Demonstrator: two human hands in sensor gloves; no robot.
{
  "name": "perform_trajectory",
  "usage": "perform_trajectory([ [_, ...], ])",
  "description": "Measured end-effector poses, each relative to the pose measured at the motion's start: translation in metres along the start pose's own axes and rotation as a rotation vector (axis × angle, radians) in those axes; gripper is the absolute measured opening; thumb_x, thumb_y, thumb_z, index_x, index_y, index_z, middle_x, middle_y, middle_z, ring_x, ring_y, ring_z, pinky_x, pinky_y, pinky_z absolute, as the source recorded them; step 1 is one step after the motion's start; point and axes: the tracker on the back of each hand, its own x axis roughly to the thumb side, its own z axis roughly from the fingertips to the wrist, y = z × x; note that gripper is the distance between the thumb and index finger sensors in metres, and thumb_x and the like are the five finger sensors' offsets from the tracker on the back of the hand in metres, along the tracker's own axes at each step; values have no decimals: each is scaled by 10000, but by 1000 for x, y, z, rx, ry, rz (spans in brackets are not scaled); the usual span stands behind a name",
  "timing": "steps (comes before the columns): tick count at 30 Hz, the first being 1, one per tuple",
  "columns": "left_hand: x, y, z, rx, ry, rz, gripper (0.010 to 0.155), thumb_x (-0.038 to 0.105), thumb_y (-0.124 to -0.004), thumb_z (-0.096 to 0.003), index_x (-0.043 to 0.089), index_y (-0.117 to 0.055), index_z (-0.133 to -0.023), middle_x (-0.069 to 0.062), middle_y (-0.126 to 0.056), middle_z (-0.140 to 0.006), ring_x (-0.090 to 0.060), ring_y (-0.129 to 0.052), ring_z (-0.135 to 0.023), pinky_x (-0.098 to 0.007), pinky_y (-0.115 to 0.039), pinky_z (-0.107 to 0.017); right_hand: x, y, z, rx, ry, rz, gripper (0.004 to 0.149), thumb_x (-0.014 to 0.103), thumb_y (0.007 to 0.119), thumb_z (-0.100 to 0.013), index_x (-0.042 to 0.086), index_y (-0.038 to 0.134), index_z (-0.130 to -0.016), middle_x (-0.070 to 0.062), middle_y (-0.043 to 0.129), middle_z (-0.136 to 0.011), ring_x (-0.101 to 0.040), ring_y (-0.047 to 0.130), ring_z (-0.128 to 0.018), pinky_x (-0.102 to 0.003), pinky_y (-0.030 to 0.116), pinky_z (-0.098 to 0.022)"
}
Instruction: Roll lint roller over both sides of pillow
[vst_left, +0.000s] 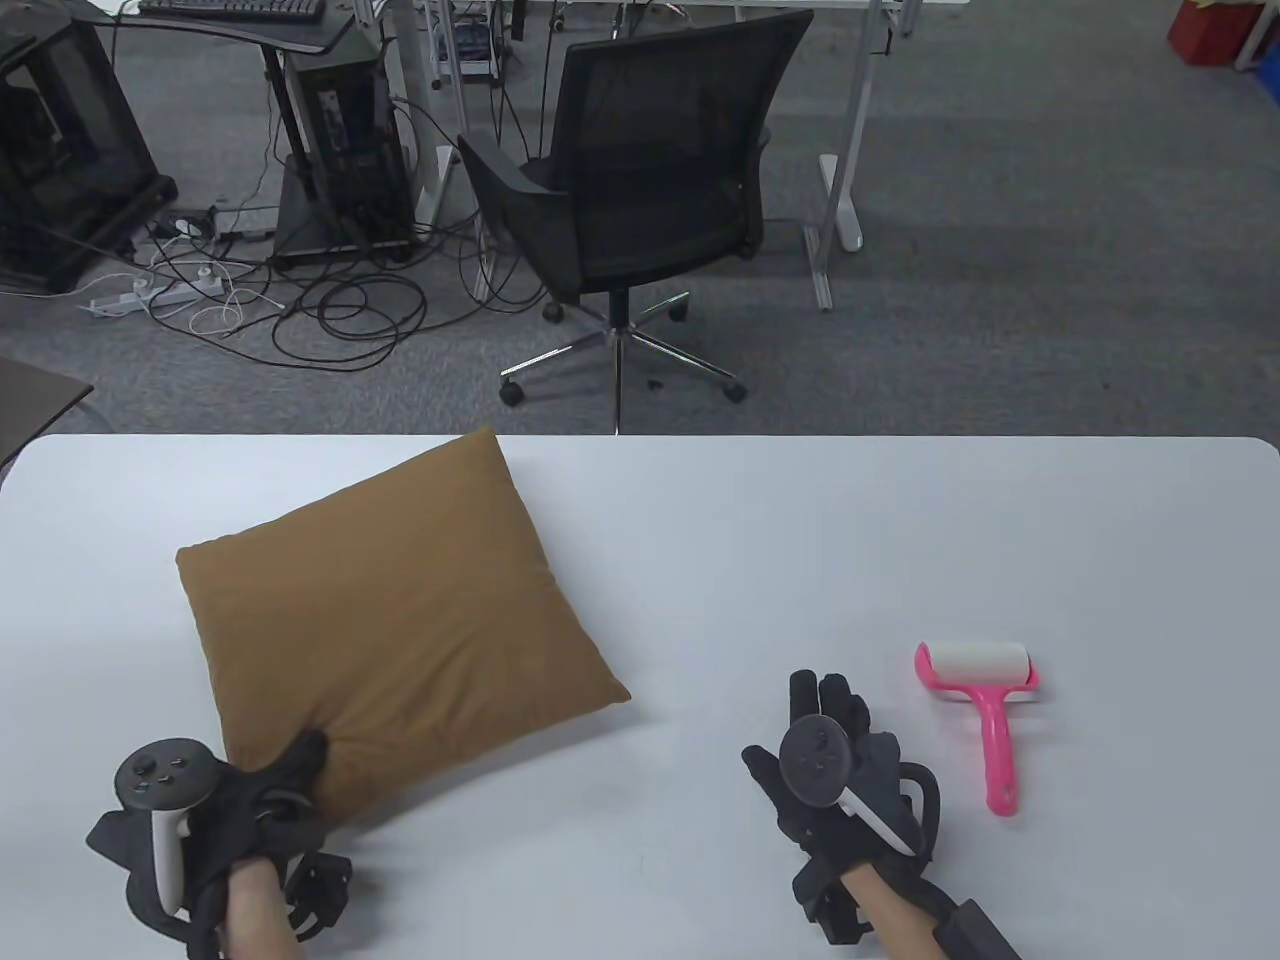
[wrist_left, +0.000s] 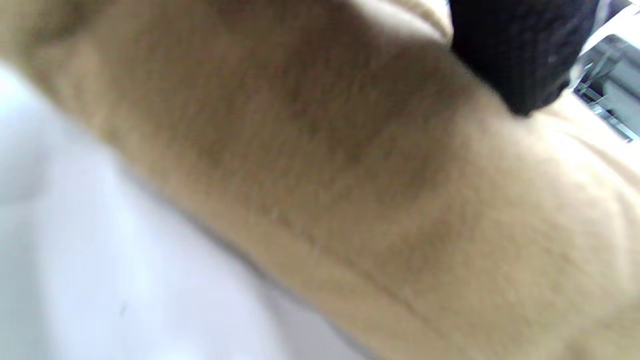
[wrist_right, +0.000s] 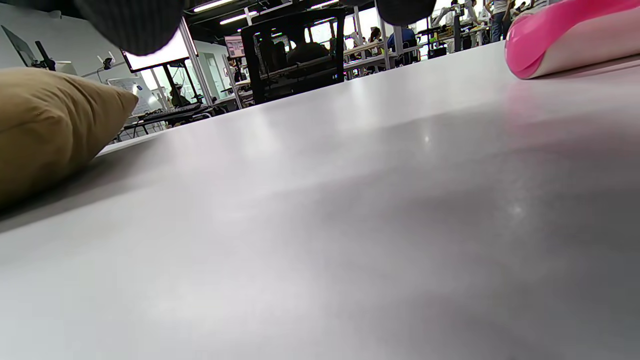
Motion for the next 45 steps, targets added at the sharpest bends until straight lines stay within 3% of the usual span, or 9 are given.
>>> perform_trajectory([
  [3, 6, -3, 0, -17, -19, -59, 1148, 715, -787, -392, -1, -222, -1089, -315, -576, -1062, -561, -589, -942, -709, -467, -648, -4, -4, 0, -12, 14, -16, 826, 580, 524, -576, 118, 96, -1110, -322, 166, -1168, -566, 376, -1022, -765, 418, -618],
  [7, 13, -6, -2, 6, -88, -71, 974, 598, -834, -405, 121, -359, -1109, -264, -747, -917, -372, -921, -628, -619, -721, -495, -10, -10, 1, -29, 32, -48, 824, 579, 525, -576, 118, 100, -1111, -325, 171, -1167, -567, 386, -1020, -766, 420, -618],
  [14, 35, -34, -3, -129, -333, 85, 787, 427, -868, -450, 103, -483, -1056, -231, -841, -756, -289, -937, -446, -570, -771, -410, -30, -26, 2, -82, 98, -114, 824, 577, 530, -575, 114, 114, -1114, -328, 181, -1167, -568, 390, -1019, -766, 421, -617],
  [24, 86, -95, 24, -276, -635, -93, 768, 447, -834, -456, 114, -492, -1057, -220, -841, -770, -296, -938, -489, -572, -757, -455, -99, -58, 9, -310, 398, -250, 866, 554, 559, -584, -10, 154, -1101, -353, 140, -1145, -585, 240, -1005, -798, 338, -586],
  [27, 96, -113, 34, -331, -701, -135, 775, 461, -821, -457, 145, -469, -1071, -221, -813, -814, -315, -922, -544, -583, -731, -496, -127, -53, 8, -266, 529, -269, 884, 550, 597, -582, -26, 162, -1094, -363, 194, -1146, -593, 247, -990, -793, 338, -584],
  [35, 100, -124, 42, -327, -719, -217, 887, 563, -765, -450, 81, -375, -1085, -248, -765, -867, -355, -905, -614, -602, -707, -525, -152, -17, -7, 84, 729, -185, 902, 508, 707, -574, -79, 270, -1100, -380, 218, -1142, -605, 246, -975, -729, 291, -625],
  [39, 96, -118, 40, -359, -650, -250, 973, 663, -735, -434, 54, -346, -1087, -266, -757, -910, -394, -929, -637, -621, -717, -516, -151, -15, -10, 42, 747, -95, 639, 375, 662, -613, -3, 469, -1090, -319, 248, -1163, -565, 269, -1006, -729, 316, -638],
  [42, 95, -110, 43, -419, -576, -313, 1011, 708, -693, -440, 36, -311, -1092, -263, -733, -957, -413, -942, -654, -624, -728, -512, -151, -15, -11, 45, 757, -57, 588, 353, 651, -612, 22, 506, -1076, -312, 275, -1169, -578, 296, -1013, -750, 360, -636],
  [45, 93, -106, 45, -421, -551, -369, 1000, 723, -676, -443, 45, -345, -1098, -244, -783, -935, -406, -980, -616, -609, -760, -487, -151, -21, -8, -42, 749, -75, 576, 348, 656, -606, 41, 529, -1076, -346, 485, -1115, -588, 570, -944, -737, 466, -623],
])
